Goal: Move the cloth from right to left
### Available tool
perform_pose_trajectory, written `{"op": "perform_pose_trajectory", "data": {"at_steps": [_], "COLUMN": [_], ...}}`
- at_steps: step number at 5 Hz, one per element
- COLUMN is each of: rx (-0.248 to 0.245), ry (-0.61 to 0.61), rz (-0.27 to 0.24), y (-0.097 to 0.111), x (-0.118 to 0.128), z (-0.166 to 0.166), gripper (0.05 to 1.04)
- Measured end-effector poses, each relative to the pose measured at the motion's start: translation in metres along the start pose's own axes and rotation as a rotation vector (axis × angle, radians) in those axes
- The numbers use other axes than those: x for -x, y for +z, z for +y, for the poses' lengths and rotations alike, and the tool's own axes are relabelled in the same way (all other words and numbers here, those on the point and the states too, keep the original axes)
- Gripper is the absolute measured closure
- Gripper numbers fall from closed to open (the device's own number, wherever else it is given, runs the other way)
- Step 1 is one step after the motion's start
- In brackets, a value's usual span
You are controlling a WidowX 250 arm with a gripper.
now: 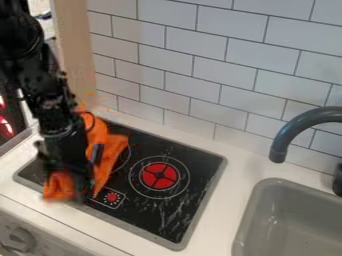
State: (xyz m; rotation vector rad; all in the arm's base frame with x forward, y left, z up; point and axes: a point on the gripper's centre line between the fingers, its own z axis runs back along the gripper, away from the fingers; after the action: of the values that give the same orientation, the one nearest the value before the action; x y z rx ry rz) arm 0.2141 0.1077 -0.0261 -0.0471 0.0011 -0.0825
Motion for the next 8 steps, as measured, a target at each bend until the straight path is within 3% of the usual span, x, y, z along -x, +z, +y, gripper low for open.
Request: {"op": "perform_pose_trajectory", "data": {"at_steps": [3,4,8], "rx": [0.008,0.001,-0.023], "ry": [0.002,0.003,-0.076], "rz": [-0.004,-0.04,-0.276], "y": [0.003,0.015,0.09], "x": [0.0,-0.004,-0.017], "z": [-0.002,-0.003,-0.02], "gripper": [0.085,0.085,0.085]}}
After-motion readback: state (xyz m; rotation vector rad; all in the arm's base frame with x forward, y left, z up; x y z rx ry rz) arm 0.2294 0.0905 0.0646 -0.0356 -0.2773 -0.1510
